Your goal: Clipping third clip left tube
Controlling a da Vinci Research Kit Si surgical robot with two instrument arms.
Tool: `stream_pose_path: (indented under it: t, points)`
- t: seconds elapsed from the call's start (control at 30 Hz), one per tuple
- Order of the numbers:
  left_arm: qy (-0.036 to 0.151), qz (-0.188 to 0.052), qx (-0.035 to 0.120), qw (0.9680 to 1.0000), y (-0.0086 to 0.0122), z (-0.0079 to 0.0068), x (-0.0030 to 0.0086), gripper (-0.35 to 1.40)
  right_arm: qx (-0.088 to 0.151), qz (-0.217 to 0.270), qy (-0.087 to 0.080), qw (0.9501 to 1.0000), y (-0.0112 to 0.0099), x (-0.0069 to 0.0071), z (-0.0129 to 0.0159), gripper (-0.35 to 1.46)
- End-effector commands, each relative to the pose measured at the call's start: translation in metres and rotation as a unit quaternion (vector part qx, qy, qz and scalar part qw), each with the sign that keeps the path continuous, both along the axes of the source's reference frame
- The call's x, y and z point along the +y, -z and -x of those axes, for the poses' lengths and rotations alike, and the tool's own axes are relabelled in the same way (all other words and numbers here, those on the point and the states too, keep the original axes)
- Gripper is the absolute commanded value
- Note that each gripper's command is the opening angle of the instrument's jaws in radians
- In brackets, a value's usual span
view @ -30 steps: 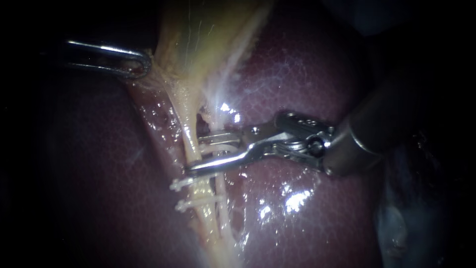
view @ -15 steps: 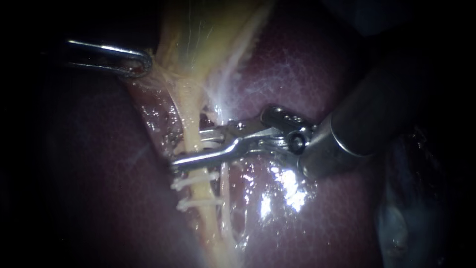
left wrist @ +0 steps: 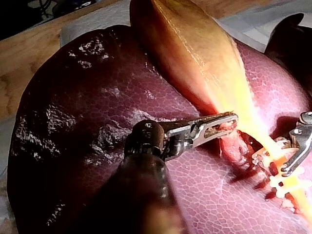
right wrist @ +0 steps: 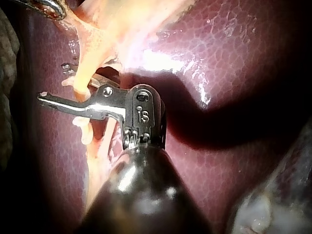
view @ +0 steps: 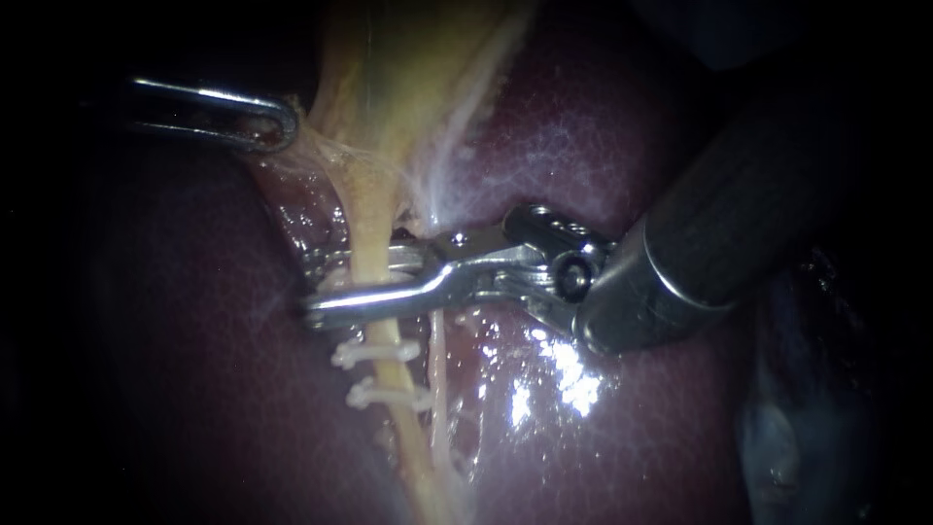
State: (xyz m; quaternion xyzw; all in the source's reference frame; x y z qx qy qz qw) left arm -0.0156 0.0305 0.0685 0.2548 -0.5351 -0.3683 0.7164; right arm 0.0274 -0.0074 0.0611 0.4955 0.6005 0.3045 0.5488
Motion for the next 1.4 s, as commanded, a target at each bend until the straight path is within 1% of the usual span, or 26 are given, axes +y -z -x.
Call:
stream_pose_path:
  t: [0.03, 0.27, 0.57, 0.67, 0.73, 0.83, 1.4]
  points:
    - [0.0, 0.0, 0.0, 1.0, 0.0, 0.0, 0.0, -0.35, 0.0, 0.0, 0.0, 1.0, 0.0, 0.0, 0.0, 0.48]
    - [0.0, 0.0, 0.0, 1.0, -0.0001, 0.0, -0.0001, -0.35, -0.004, -0.007, 0.003, 1.0, -0.0003, 0.0001, 0.0002, 0.41]
    - [-0.001, 0.0, 0.0, 1.0, -0.0002, 0.0001, -0.0001, -0.35, -0.009, -0.01, 0.003, 0.9999, -0.001, 0.0004, 0.0009, 0.13]
    - [-0.001, 0.0, 0.0, 1.0, -0.0003, 0.0001, -0.0001, -0.35, -0.009, -0.01, 0.003, 0.9999, -0.0011, 0.0005, 0.0009, -0.01]
    - [-0.001, 0.0, -0.001, 1.0, -0.0003, 0.0001, -0.0001, -0.35, -0.009, -0.01, 0.003, 0.9999, -0.0011, 0.0005, 0.0009, -0.19]
    - [-0.001, 0.0, -0.001, 1.0, -0.0003, 0.0001, -0.0001, -0.35, -0.009, -0.01, 0.002, 0.9999, -0.0011, 0.0005, 0.0007, -0.35]
    - [-0.001, 0.0, -0.001, 1.0, -0.0002, 0.0, -0.0001, -0.35, -0.016, -0.023, 0.004, 0.9996, -0.0013, 0.0006, 0.001, -0.35]
